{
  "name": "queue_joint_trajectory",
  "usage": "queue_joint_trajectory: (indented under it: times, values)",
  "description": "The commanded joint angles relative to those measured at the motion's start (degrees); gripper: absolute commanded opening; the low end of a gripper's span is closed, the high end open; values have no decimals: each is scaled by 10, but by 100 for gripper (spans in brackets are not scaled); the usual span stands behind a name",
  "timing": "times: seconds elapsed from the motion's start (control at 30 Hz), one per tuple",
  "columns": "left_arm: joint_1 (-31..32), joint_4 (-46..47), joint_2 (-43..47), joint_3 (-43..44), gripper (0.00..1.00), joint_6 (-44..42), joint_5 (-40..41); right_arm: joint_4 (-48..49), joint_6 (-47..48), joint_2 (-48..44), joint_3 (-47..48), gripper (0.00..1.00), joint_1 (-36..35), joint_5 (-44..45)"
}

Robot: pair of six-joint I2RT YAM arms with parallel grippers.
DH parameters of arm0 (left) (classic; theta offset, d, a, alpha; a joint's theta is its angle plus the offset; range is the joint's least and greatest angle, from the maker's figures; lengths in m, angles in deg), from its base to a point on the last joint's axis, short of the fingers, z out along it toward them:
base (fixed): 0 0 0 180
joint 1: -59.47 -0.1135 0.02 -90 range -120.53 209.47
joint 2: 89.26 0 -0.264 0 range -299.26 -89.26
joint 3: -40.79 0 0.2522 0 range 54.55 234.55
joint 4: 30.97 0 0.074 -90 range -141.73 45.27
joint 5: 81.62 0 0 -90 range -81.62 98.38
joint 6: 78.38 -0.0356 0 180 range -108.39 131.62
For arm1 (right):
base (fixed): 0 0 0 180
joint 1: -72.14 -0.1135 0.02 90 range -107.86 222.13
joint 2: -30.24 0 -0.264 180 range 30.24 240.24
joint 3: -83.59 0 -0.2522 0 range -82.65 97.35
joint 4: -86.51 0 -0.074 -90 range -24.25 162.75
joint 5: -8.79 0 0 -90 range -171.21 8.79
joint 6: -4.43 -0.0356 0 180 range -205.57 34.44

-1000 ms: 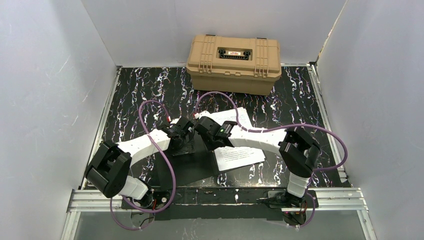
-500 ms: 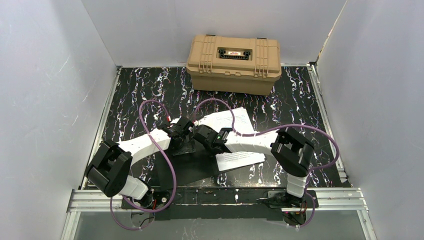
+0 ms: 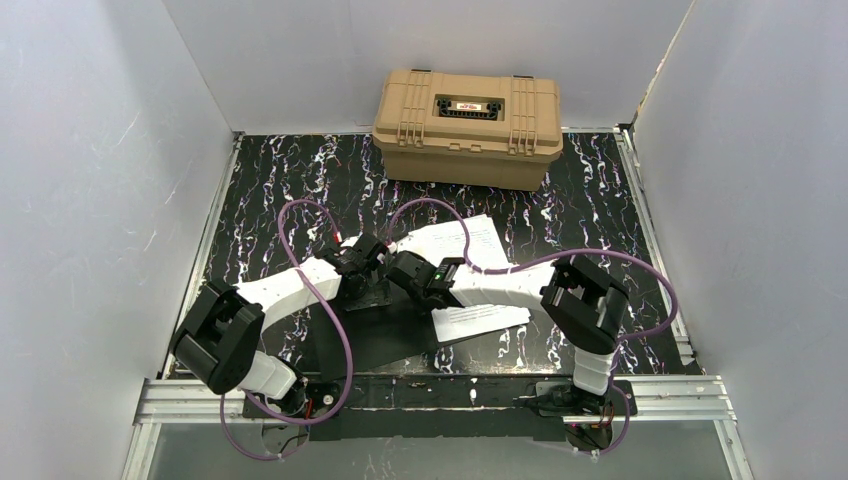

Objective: Put the files into the folder

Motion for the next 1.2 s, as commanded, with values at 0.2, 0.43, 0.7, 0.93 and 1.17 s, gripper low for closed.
queue_joint_trajectory:
  times: [0.2, 0.43, 0.7, 0.93, 1.17]
  values:
    - [-7, 23, -5, -38, 95, 2, -37, -47, -30, -29, 3, 5, 1, -1]
    - [-7, 29, 3, -39, 95, -4, -46, -57, -32, -52, 32, 19, 2, 31]
    - [-7, 8, 50, -27, 95, -8, -58, -50, -29, -51, 66, 35, 8, 47]
    - [-7, -53, 137, 8, 96, -13, -32, -29, -31, -34, 82, 37, 30, 24]
    - [-7, -122, 221, 53, 97, -25, 4, -10, -38, -4, 94, 36, 48, -1]
